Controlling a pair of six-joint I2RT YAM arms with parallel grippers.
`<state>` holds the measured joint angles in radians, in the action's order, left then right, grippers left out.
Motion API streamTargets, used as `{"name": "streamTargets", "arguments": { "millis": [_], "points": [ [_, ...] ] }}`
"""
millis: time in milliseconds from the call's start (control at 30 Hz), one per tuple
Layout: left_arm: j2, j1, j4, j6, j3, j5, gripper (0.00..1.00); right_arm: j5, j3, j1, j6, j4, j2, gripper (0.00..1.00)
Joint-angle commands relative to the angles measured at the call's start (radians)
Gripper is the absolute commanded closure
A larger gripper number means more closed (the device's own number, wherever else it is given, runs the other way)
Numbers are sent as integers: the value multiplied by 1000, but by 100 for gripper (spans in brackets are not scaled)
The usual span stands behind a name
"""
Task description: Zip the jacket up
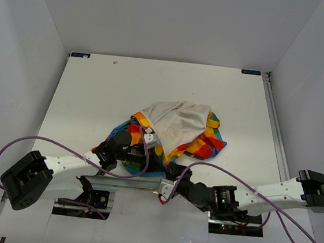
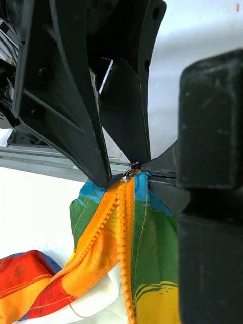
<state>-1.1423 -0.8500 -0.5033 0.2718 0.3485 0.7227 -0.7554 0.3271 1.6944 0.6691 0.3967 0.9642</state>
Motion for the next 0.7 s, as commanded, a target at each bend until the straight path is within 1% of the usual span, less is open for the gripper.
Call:
{"name": "streamTargets", "arguments": {
  "millis": [0, 67, 167, 267, 400, 533, 667],
  "points": [
    [15, 2, -32, 4, -6, 37, 100, -57, 25, 12, 29, 111, -1, 51],
    [17, 2, -32, 4, -6, 36, 100, -59, 21, 13, 30, 121, -4, 52],
    [18, 2, -31, 3, -5, 35, 100, -55, 17, 14, 32, 132, -12, 58],
    [18, 1, -31, 4, -6, 35, 100, -64, 19, 16, 23, 116, -12, 61],
    [19, 2, -32, 4, -7, 37, 100, -81, 26, 19, 7, 93, 1, 63],
    [18, 2, -31, 3, -8, 35, 100, -98, 30, 21, 9, 87, 14, 72],
    [15, 2, -30, 3, -6, 34, 100, -124, 33, 24, 0, 77, 11, 75]
  ]
}}
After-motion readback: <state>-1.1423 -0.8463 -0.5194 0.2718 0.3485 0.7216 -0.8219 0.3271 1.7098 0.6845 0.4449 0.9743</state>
